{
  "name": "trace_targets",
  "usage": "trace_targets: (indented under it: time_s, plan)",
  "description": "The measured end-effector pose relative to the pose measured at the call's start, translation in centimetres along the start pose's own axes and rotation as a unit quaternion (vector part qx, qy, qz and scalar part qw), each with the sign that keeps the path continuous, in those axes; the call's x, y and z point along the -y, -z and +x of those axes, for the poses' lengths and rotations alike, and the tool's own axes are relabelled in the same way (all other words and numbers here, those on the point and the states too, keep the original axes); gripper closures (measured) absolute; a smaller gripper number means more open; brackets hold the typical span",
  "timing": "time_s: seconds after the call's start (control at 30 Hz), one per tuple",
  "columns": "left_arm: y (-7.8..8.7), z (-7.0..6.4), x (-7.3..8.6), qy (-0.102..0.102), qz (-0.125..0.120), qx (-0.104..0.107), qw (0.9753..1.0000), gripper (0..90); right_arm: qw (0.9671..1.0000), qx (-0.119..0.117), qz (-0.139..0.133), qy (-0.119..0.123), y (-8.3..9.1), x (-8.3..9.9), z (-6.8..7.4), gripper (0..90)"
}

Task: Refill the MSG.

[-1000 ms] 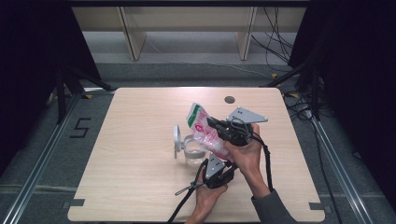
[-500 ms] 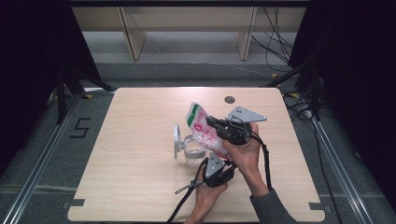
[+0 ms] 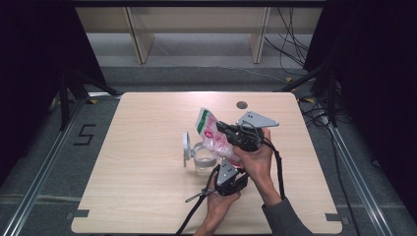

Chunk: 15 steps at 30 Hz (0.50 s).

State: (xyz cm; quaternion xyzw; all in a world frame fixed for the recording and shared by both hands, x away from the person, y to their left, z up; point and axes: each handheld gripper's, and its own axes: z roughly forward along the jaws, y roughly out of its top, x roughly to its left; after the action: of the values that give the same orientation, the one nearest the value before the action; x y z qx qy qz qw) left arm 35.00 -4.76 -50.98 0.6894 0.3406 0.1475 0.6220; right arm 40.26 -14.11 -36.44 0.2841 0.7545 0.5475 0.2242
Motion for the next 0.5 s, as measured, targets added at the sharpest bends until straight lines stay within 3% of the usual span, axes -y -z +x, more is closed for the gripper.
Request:
trace_targets:
  time_s: [0.03, 0.17, 0.2, 0.23, 0.4, 0.5]
  plan:
    - [-0.01, 0.00, 0.00, -0.001, 0.001, 0.000, 1.0000, 78.0, 0.9999, -0.007, 0.003, -0.011, -0.07, 0.07, 0.18, 90.0]
    - [0.02, 0.00, -0.06, -0.001, 0.000, 0.002, 1.0000, 78.0, 1.0000, -0.003, 0.001, -0.005, 0.02, 0.03, 0.03, 90.0]
    - [0.03, 0.00, -0.05, -0.003, 0.000, 0.001, 1.0000, 78.0, 0.9998, -0.009, 0.004, -0.014, 0.03, 0.03, 0.11, 90.0]
    - [0.05, 0.02, -0.06, -0.004, 0.001, 0.001, 1.0000, 78.0, 1.0000, -0.006, -0.006, -0.003, -0.04, 0.03, -0.02, 90.0]
    - [0.05, 0.07, -0.15, -0.010, 0.002, 0.001, 0.9999, 78.0, 0.9998, -0.009, 0.003, -0.019, -0.03, -0.01, 0.38, 90.0]
    - [0.07, 0.03, -0.18, -0.008, 0.002, 0.000, 1.0000, 78.0, 0.9999, -0.006, 0.003, -0.016, 0.11, -0.05, 0.26, 90.0]
